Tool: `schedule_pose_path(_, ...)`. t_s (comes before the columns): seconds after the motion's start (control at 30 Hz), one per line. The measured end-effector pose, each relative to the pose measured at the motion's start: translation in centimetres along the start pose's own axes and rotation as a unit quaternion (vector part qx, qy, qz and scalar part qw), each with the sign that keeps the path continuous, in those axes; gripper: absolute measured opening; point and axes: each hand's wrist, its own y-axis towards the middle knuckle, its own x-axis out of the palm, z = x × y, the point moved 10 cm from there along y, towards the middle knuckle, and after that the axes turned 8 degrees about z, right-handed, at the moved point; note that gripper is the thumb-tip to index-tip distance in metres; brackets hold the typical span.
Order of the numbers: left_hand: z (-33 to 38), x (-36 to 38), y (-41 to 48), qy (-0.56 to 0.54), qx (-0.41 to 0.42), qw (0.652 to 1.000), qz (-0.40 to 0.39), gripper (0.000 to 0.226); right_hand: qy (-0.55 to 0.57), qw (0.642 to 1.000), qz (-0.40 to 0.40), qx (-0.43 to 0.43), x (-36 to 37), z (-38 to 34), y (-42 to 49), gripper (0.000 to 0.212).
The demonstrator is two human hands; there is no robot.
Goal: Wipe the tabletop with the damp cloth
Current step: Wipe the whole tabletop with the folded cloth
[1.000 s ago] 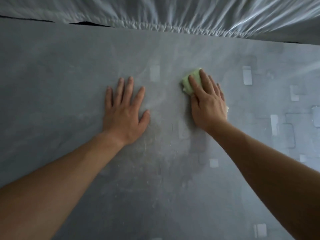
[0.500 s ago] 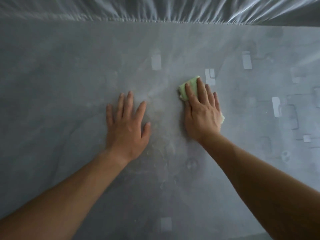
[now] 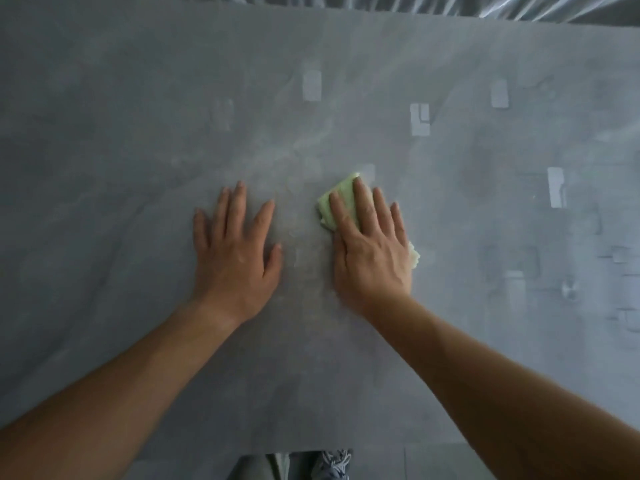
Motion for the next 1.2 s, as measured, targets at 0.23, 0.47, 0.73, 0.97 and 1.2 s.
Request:
schedule_pose_path(0.23, -0.1, -0.8, -3.7, 0.016, -0.016, 1.0, 0.0, 0.062, -0.006, 0.998, -0.009, -0.063, -0.8, 3.5, -1.3, 0.056)
schedule_pose_path(0.47, -1.1, 0.0, -4.6, 0.02, -0.025, 0.999, -0.032, 0.065, 0.009, 1.0, -0.002, -0.029, -0.3, -0.4, -8.0, 0.063)
schedule_pose_path(0.73, -2.2, 0.4, -4.7, -0.001, -0.005, 0.999, -0.035, 0.065, -0.007, 0.996, 0.033, 0.084, -1.7, 4.5, -7.7, 0.056)
schedule_pose_path(0.97, -3.3, -1.1, -6.8, -0.048, 0.026, 0.998, -0.015, 0.063, -0.011, 0.998, -0.015, -0.067, 0.3, -3.9, -15.4, 0.057)
schedule_pose_path(1.2, -5.4, -1.8, -10.1, -0.017, 0.031, 0.999, -0.027, 0.061, -0.011, 0.992, 0.026, 0.119, -0.6, -2.0, -15.1, 0.056)
